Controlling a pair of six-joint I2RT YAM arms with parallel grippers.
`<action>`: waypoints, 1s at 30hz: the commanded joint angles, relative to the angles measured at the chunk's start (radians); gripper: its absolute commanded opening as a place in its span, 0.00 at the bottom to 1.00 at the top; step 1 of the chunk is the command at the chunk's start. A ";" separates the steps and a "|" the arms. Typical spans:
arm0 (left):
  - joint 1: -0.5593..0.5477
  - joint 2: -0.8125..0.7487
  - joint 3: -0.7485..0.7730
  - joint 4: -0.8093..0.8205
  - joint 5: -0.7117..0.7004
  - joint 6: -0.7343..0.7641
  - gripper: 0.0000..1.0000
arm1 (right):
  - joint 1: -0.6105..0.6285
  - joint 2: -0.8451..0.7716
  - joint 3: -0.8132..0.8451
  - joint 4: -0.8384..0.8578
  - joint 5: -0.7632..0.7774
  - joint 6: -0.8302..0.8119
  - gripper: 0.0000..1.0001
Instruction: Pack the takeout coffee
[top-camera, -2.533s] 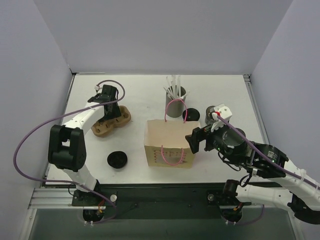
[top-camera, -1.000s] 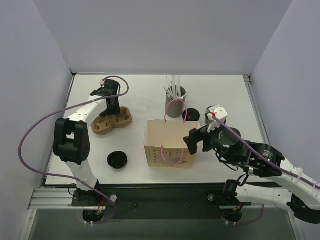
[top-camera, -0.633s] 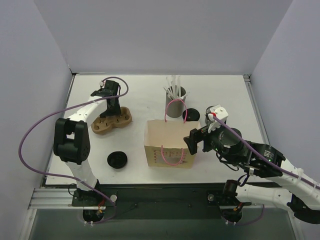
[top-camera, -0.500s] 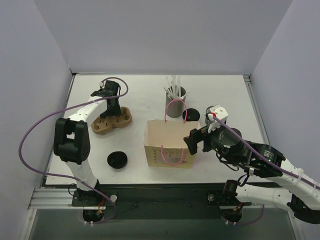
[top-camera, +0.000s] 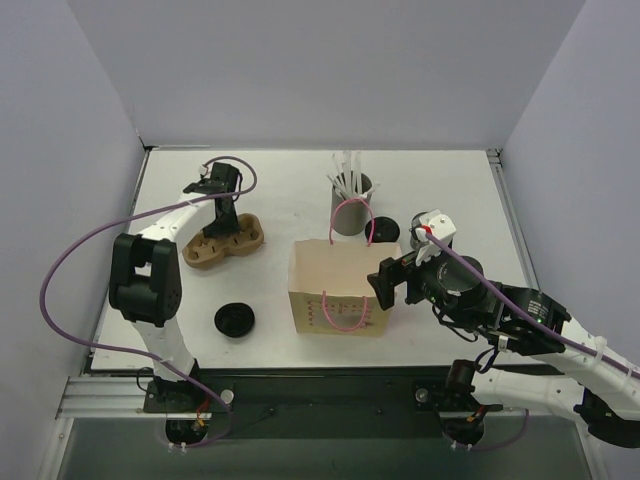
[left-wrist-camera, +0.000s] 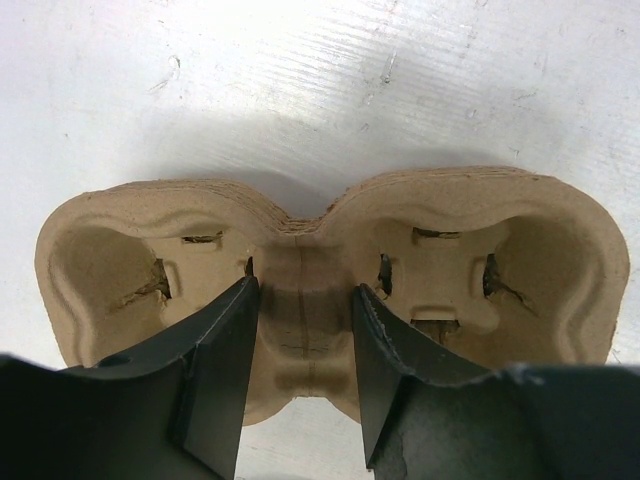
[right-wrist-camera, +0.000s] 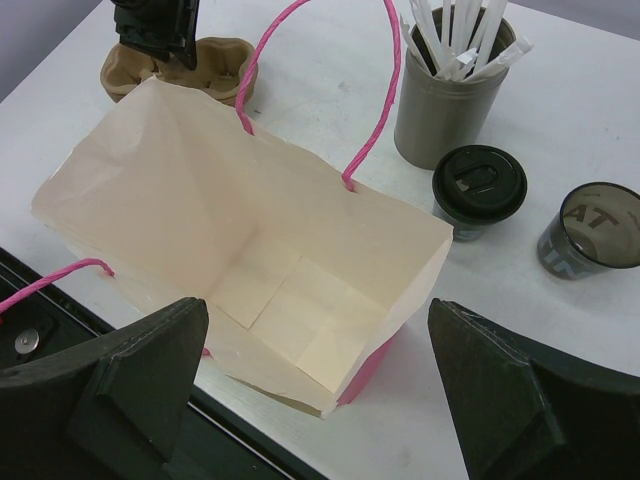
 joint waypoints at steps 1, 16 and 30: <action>0.002 -0.010 0.035 -0.019 0.003 0.020 0.43 | -0.005 0.002 -0.012 0.023 0.009 -0.005 0.98; 0.005 -0.031 0.142 -0.131 0.011 0.048 0.40 | -0.005 0.003 -0.004 0.023 0.012 -0.012 0.98; -0.015 -0.289 0.310 -0.277 0.245 0.039 0.34 | -0.007 -0.003 0.025 -0.005 0.152 0.133 0.94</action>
